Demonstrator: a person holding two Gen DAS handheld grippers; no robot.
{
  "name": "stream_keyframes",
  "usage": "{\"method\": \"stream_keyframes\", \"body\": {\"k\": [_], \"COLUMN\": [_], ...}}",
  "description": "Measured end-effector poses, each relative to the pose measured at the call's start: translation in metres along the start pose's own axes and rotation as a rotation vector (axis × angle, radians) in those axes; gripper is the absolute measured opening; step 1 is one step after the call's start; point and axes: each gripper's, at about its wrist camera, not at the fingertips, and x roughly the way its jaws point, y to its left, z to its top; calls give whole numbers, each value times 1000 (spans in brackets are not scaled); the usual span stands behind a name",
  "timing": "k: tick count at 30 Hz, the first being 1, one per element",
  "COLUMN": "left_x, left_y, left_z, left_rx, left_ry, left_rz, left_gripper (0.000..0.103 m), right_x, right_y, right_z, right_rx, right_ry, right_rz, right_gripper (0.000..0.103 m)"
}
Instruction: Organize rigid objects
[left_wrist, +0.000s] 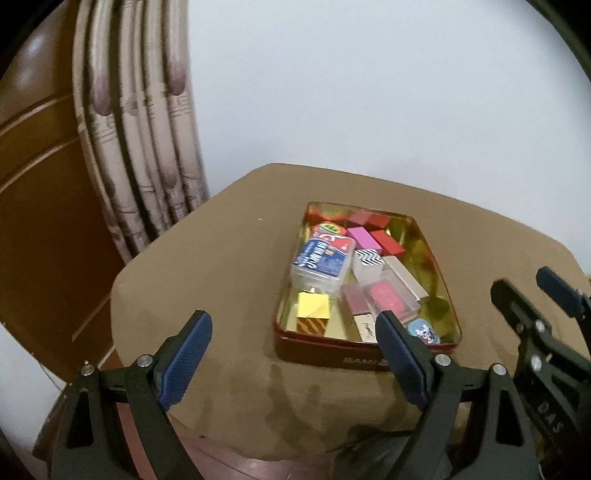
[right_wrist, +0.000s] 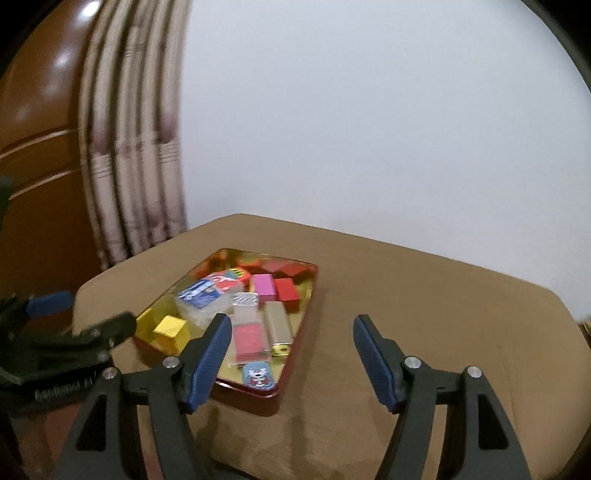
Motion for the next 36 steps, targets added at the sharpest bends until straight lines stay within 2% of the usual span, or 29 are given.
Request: {"method": "stream_keyframes", "body": {"k": [8,12,17,21,23,30,33,34,36], "left_x": [0,-3,-4,-5,-5,0,3,3,3], "left_y": [-9,-8,-10,-10,-9,-2,4,5,8], "left_z": [-2,0,1,1,1,0,-1,-1,-1], "left_rx": [32,41,65,72,74,56,41,36,31], "left_ry": [-16,-28,-35,-42,-45,-18,-9,-15,-14], "left_rz": [-1,7,0,-23,-33,-47,-52,-48,-51], "left_gripper": [87,88,88,88,88,89,95,100,101], "right_x": [-1,-7,-14,-28,-35,-45,-46,-45,-44], "right_y": [-1,4,9,14,17,30,32,33,31], "right_z": [2,3,3,0,-1,1,0,0,0], "right_rx": [55,54,56,57,52,17,9,10,23], "right_ry": [-11,-44,-73,-156,-194,-231,-230,-225,-213], "right_rz": [-56,-102,-113,-135,-140,-174,-186,-188,-188], "right_gripper": [70,70,70,71,77,79,80,80,80]}}
